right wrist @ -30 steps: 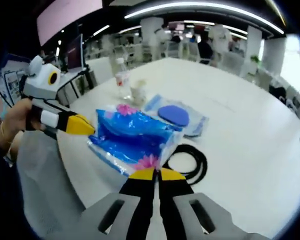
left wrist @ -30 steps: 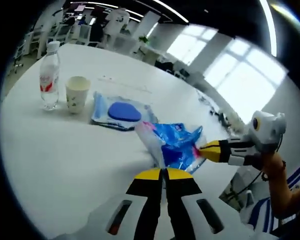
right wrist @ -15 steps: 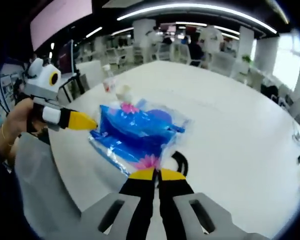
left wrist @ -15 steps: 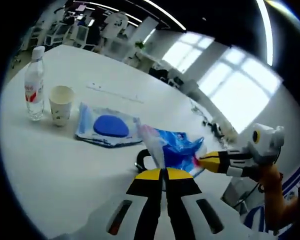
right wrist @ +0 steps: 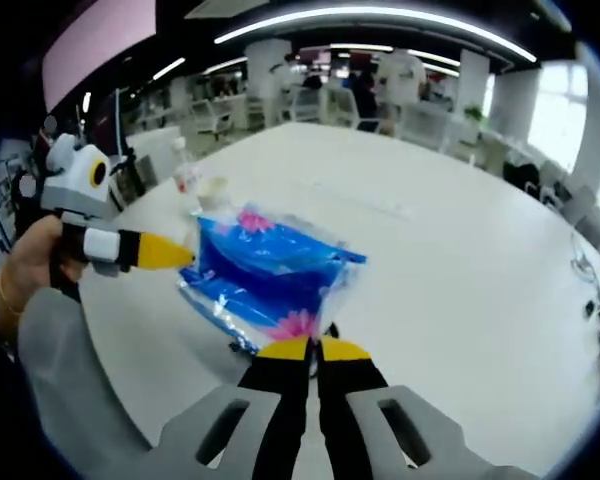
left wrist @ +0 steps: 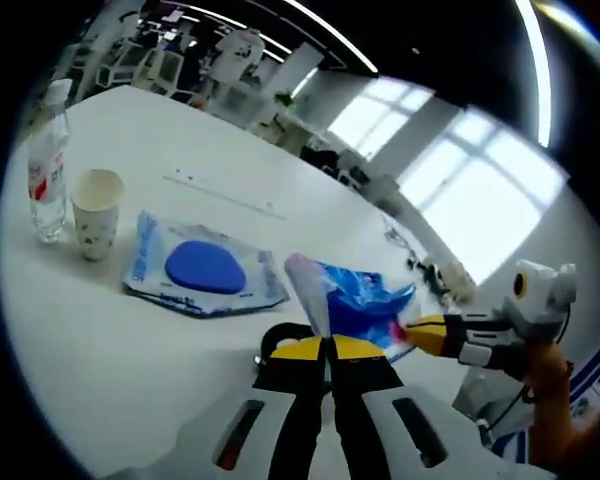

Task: Arrange the tabletop items into an orderly group along one side of the table until the central work area is clear of visible clutter.

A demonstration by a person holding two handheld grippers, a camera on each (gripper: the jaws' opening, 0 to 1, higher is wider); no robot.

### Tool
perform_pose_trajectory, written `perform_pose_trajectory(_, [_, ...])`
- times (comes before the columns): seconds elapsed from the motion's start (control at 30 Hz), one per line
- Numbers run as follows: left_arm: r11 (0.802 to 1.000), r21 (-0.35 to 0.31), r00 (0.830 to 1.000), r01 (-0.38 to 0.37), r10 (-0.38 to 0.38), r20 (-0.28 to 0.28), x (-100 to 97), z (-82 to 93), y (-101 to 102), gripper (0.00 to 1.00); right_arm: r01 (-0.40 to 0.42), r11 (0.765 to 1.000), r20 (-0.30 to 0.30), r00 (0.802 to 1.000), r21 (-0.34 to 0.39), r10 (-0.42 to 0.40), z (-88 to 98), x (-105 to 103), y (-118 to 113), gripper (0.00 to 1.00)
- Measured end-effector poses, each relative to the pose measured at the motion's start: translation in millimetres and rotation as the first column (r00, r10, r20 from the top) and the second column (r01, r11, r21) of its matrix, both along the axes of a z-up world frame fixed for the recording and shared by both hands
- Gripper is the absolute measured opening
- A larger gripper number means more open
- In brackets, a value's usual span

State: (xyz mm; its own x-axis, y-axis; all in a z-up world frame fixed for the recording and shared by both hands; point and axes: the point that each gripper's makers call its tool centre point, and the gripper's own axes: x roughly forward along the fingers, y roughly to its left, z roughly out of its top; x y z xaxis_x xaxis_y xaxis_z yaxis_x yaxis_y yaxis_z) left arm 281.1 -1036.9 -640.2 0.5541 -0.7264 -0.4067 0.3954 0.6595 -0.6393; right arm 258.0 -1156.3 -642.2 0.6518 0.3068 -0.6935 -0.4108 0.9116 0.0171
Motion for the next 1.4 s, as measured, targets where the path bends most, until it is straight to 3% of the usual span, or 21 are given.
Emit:
perform_pose_trajectory(0.43, [0.998,-0.048,1.0,-0.028,0.028,0.008,19.1,-17.6,-25.9,0.01,0.088,0.996,0.01,0.996,0.012,-0.088,-14.5,13.7,-27.7,0.0])
perform_pose_trajectory(0.67, [0.991,-0.122,0.998,-0.046,0.05,0.026,33.8,-23.8,-44.0,0.01,0.149,0.989,0.053,0.987,0.02,-0.15,-18.4,22.2,-45.2,0.0])
perform_pose_trajectory(0.9, [0.985,-0.156,0.996,-0.069,0.077,0.048,44.4,-32.9,-56.2,0.01,0.178,0.984,0.077,0.981,0.023,-0.179,-26.0,31.8,-56.7,0.0])
perform_pose_trajectory(0.97, [0.986,-0.15,0.993,-0.079,0.092,0.076,48.3,-35.2,-56.8,0.01,0.184,0.982,0.081,0.979,0.031,-0.186,-29.4,35.4,-58.3,0.0])
perform_pose_trajectory(1.4, [0.959,-0.249,0.987,-0.139,0.155,0.045,70.7,-58.7,-74.8,0.01,0.264,0.961,0.113,0.955,0.086,-0.273,-49.7,53.0,-76.6,0.0])
